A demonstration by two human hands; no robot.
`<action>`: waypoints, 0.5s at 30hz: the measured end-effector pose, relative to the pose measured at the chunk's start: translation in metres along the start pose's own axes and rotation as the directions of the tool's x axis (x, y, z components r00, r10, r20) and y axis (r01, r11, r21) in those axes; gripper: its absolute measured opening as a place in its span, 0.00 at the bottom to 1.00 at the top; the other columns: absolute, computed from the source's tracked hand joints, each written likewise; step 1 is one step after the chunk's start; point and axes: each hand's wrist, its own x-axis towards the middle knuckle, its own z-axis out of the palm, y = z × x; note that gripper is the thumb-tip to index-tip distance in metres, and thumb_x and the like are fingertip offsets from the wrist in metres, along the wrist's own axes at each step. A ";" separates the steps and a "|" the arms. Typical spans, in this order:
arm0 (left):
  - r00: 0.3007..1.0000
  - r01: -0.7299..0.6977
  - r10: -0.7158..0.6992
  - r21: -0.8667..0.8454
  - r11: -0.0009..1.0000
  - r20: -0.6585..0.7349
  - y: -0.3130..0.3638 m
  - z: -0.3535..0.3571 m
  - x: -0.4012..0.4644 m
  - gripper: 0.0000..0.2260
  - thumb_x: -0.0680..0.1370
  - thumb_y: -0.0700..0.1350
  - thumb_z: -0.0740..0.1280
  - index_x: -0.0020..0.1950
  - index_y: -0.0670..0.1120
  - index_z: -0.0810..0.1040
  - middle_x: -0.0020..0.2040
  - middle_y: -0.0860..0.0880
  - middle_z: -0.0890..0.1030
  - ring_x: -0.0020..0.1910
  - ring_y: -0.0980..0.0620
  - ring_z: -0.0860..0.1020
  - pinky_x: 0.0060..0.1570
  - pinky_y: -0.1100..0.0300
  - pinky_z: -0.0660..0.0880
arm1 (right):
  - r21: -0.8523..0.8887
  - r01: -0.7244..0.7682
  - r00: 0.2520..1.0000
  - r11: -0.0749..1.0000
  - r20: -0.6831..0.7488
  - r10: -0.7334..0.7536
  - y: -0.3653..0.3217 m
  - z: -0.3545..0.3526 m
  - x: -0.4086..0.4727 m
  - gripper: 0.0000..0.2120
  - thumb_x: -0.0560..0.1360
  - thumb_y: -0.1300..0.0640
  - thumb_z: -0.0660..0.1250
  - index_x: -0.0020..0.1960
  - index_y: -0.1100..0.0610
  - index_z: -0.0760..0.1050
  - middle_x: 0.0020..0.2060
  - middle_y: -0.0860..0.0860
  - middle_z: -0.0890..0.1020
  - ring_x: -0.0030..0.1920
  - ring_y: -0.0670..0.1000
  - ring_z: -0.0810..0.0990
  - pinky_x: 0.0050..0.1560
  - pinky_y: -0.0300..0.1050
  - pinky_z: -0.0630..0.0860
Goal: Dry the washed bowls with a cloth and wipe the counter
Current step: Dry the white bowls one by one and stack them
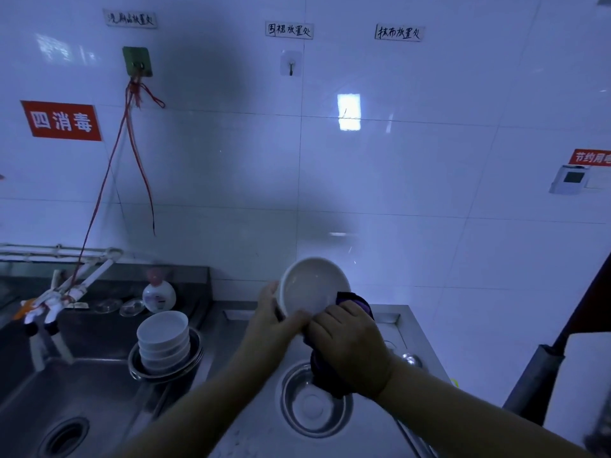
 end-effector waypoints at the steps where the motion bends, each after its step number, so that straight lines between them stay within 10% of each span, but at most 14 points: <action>1: 0.998 -0.048 0.048 0.001 0.999 -0.047 -0.005 0.007 -0.004 0.18 0.77 0.39 0.65 0.64 0.51 0.67 0.55 0.48 0.76 0.48 0.57 0.77 0.38 0.70 0.75 | 0.003 -0.058 0.998 0.998 -0.024 0.058 -0.006 0.002 0.002 0.08 0.78 0.54 0.65 0.45 0.57 0.80 0.35 0.52 0.83 0.33 0.50 0.79 0.35 0.46 0.76; 7: 0.986 -0.165 0.166 0.021 0.986 -0.024 -0.005 0.007 -0.001 0.12 0.79 0.40 0.59 0.59 0.54 0.69 0.52 0.50 0.75 0.42 0.66 0.75 0.37 0.72 0.73 | 0.093 -0.039 0.999 0.995 -0.023 0.041 -0.009 0.005 -0.006 0.06 0.76 0.55 0.68 0.45 0.57 0.82 0.36 0.51 0.84 0.34 0.49 0.81 0.35 0.44 0.77; 15: 0.982 0.020 -0.039 0.106 0.994 0.185 0.004 -0.007 0.013 0.19 0.65 0.43 0.60 0.53 0.44 0.78 0.49 0.39 0.79 0.46 0.45 0.76 0.45 0.53 0.71 | 0.220 0.387 0.900 0.895 0.122 -0.419 0.032 0.003 -0.027 0.06 0.77 0.56 0.66 0.45 0.55 0.81 0.37 0.50 0.82 0.35 0.50 0.79 0.38 0.45 0.74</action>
